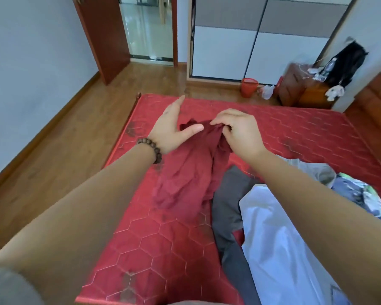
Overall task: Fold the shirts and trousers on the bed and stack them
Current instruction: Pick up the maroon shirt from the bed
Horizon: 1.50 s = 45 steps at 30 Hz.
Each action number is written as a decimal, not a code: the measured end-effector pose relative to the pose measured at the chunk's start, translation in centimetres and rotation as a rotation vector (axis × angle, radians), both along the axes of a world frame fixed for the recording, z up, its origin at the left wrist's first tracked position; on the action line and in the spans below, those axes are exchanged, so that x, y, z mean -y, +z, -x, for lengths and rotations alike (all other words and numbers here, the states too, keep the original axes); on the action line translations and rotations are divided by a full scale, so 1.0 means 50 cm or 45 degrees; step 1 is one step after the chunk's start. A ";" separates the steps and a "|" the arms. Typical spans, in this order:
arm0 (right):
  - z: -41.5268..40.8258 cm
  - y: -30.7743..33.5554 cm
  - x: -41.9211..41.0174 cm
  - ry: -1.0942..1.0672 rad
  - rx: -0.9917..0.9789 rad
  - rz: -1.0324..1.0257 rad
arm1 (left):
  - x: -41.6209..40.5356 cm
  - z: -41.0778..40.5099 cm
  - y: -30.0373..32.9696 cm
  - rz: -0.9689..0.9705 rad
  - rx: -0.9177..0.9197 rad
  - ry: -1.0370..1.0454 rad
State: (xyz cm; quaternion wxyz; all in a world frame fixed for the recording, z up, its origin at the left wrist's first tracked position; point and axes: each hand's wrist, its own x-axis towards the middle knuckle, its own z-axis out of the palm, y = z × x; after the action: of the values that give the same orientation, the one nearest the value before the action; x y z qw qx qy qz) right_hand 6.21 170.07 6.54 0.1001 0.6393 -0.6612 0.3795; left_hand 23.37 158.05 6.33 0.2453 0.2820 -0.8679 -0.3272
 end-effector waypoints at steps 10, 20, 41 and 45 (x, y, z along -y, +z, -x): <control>0.030 0.084 -0.079 -0.043 -0.025 -0.086 | -0.057 0.061 0.064 -0.152 0.013 -0.248; -0.028 0.082 -0.079 -0.184 0.365 -0.235 | -0.063 0.112 0.163 -0.664 -0.125 0.006; 0.005 0.246 -0.006 0.274 1.248 -0.190 | 0.030 -0.021 0.180 -0.154 0.150 -0.081; 0.038 0.247 -0.009 0.082 1.052 -0.209 | 0.064 -0.043 0.210 -0.184 -0.095 0.005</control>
State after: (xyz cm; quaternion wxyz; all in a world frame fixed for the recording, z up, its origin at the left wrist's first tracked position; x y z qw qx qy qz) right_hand 4.33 170.50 18.90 -0.2365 0.4597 -0.6534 0.5529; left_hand 25.54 154.87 16.82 0.2571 0.2883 -0.8317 -0.3989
